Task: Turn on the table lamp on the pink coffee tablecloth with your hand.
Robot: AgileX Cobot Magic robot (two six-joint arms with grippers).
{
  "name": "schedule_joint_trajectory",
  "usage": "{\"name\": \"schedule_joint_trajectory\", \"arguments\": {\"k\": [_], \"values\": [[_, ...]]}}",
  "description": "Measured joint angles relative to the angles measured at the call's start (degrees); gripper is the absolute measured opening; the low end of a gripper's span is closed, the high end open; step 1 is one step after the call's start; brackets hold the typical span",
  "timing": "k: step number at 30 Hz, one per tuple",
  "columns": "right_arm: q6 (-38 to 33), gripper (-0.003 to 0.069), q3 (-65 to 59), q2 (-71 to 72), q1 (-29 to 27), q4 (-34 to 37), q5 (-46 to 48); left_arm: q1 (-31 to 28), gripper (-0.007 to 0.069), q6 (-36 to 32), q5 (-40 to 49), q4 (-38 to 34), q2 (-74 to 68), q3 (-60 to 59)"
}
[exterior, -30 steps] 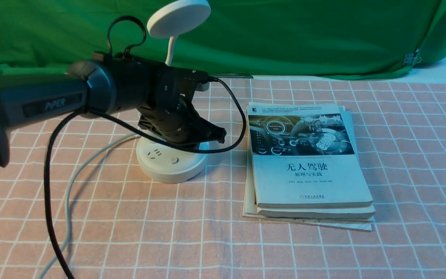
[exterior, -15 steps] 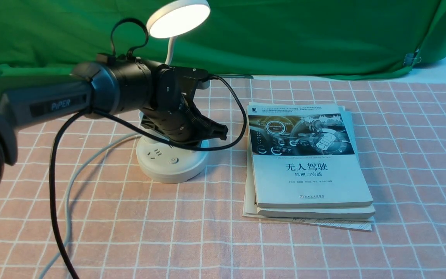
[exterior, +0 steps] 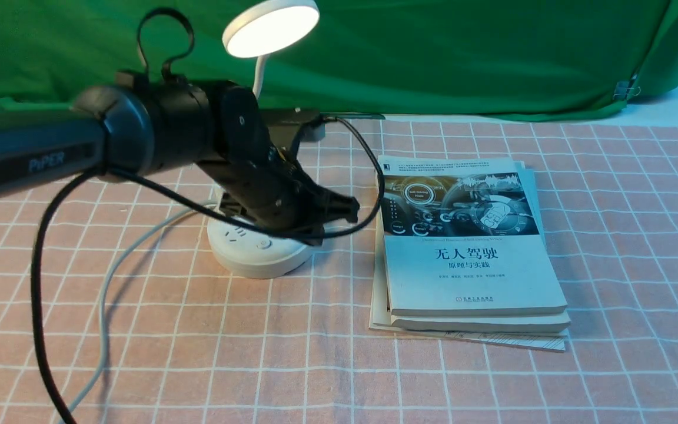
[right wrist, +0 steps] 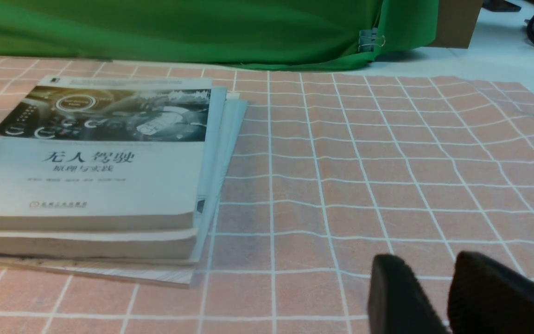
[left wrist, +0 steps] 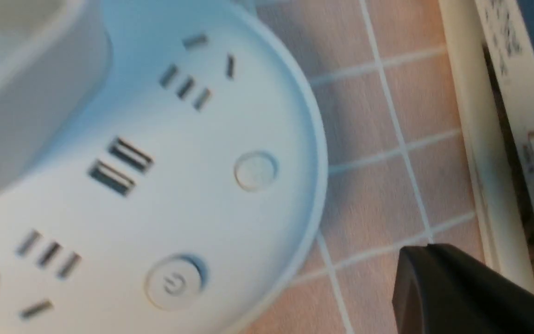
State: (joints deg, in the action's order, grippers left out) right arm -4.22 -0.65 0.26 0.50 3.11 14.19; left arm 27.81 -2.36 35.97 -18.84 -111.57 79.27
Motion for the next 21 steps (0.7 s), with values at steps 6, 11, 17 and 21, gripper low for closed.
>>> {"name": "schedule_joint_trajectory", "arguments": {"k": [6, 11, 17, 21], "values": [[0.00, 0.0241, 0.00, 0.00, 0.00, 0.00, 0.00, 2.86, 0.0000, -1.68, -2.22, -0.91, 5.52, -8.67], [0.00, 0.0241, 0.00, 0.00, 0.00, 0.00, 0.00, 3.76, 0.0000, -2.06, -5.84, -0.85, 16.43, -16.35], [0.05, 0.0241, 0.00, 0.00, 0.00, 0.00, 0.00, 3.82, 0.0000, -2.27, -10.93, 3.87, 38.98, -27.37], [-0.01, 0.0241, 0.00, 0.00, 0.00, 0.00, 0.00, 3.82, 0.0000, -2.27, -13.10, 7.21, 50.78, -32.64]]}}
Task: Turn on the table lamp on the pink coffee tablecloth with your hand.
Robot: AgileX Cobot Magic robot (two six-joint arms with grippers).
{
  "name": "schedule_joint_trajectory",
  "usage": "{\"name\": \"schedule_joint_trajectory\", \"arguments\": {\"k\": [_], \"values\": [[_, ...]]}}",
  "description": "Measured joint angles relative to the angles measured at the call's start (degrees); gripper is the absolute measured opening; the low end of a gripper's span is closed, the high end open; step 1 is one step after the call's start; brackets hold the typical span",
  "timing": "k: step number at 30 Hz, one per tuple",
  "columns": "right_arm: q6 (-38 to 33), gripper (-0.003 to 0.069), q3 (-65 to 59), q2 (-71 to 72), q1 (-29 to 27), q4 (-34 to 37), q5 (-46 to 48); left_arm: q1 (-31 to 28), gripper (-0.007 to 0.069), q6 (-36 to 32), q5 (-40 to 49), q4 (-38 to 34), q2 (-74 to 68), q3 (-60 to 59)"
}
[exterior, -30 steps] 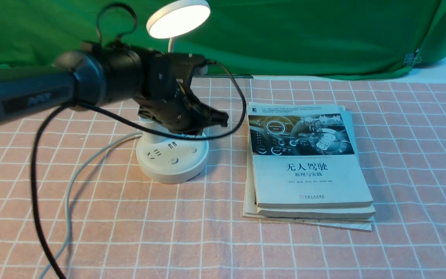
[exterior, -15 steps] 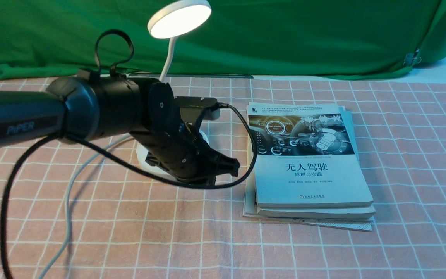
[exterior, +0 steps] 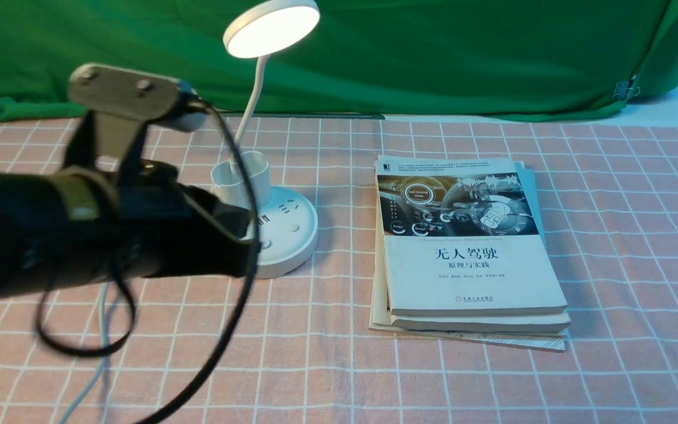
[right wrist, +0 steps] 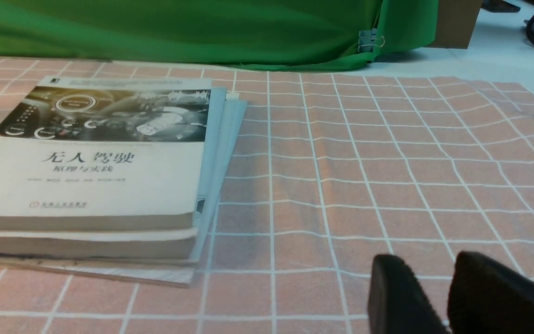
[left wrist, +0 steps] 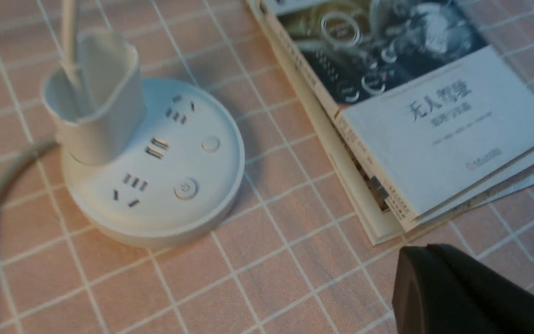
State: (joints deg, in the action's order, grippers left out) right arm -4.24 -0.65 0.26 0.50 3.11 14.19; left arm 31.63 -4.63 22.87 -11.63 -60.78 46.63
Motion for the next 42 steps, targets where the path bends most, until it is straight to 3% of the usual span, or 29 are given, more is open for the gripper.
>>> {"name": "schedule_joint_trajectory", "arguments": {"k": [8, 15, 19, 37, 42], "values": [[0.00, 0.0241, 0.00, 0.00, 0.00, 0.00, 0.00, 0.00, 0.0000, 2.96, -4.46, 11.63, 29.16, -15.71], [0.05, 0.0241, 0.00, 0.00, 0.00, 0.00, 0.00, 0.00, 0.0000, 3.08, -10.01, 13.43, 45.55, -26.72], [0.05, 0.0241, 0.00, 0.00, 0.00, 0.00, -0.06, 0.00, 0.0000, 3.14, -14.24, 13.43, 49.12, -29.71], [0.05, 0.0241, 0.00, 0.00, 0.00, 0.00, -0.06, -0.09, 0.0000, 3.14, -16.06, 14.82, 50.20, -31.45], [0.05, 0.0241, 0.00, 0.00, 0.00, 0.00, 0.00, -5.26, 0.0000, 5.59, -17.65, 18.71, 56.30, -35.74]]}}
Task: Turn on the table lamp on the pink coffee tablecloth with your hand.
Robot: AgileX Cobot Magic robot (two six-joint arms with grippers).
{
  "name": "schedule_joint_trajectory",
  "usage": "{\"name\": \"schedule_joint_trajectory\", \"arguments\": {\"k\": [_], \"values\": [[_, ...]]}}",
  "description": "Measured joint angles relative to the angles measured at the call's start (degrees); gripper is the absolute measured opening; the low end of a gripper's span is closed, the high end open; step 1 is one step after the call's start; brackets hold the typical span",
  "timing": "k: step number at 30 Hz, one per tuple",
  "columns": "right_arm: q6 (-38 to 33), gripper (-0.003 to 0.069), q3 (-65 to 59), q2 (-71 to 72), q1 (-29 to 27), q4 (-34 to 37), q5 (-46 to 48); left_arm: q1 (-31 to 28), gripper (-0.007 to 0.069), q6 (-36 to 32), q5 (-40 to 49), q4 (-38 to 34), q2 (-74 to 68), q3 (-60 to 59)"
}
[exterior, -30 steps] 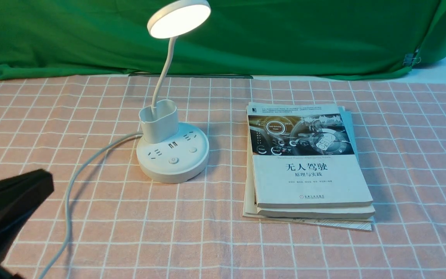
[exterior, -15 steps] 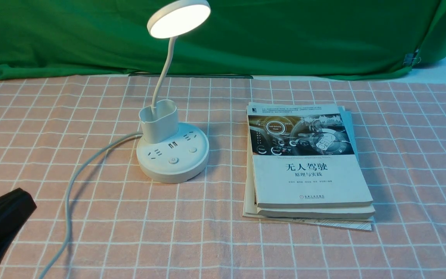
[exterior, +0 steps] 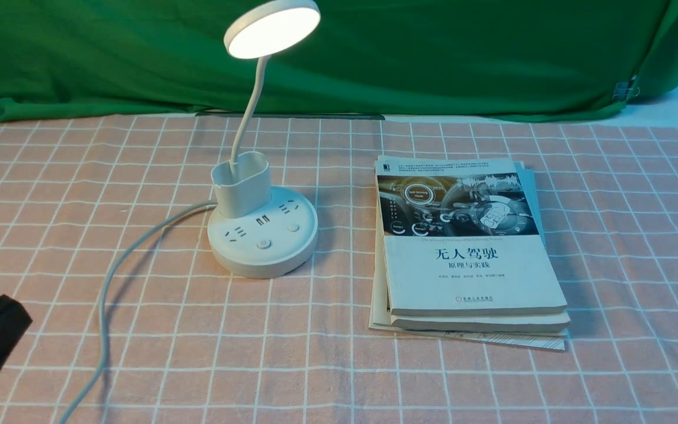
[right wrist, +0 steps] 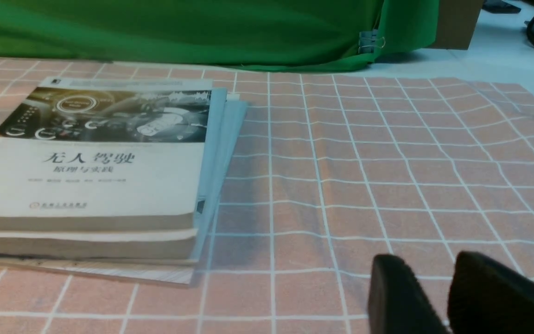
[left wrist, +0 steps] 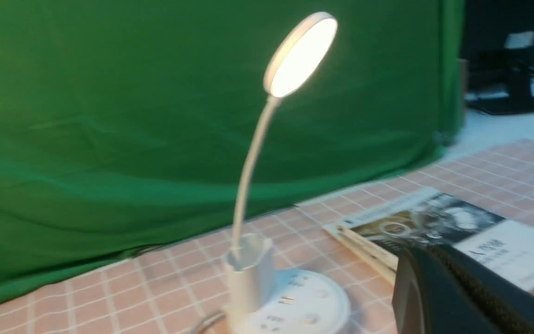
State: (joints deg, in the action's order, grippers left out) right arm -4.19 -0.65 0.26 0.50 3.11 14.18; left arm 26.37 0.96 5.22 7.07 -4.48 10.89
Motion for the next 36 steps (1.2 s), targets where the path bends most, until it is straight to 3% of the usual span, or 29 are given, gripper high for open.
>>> {"name": "schedule_joint_trajectory", "arguments": {"k": [10, 13, 19, 36], "values": [[0.00, 0.0241, 0.00, 0.00, 0.00, 0.00, -0.01, -18.76, 0.0001, 3.16, -7.61, -4.35, 4.33, -10.36], [0.00, 0.0241, 0.00, 0.00, 0.00, 0.00, 0.00, -21.27, 0.0001, 3.76, -5.56, -5.74, 4.48, -11.06], [0.00, 0.0241, 0.00, 0.00, 0.00, 0.00, 0.00, -22.09, 0.0001, 1.98, 6.73, -8.55, 4.61, -11.19], [-0.05, 0.0241, 0.00, 0.00, 0.00, 0.00, -0.02, -22.09, 0.0001, 0.40, 7.67, -9.34, 3.99, -11.19]]}}
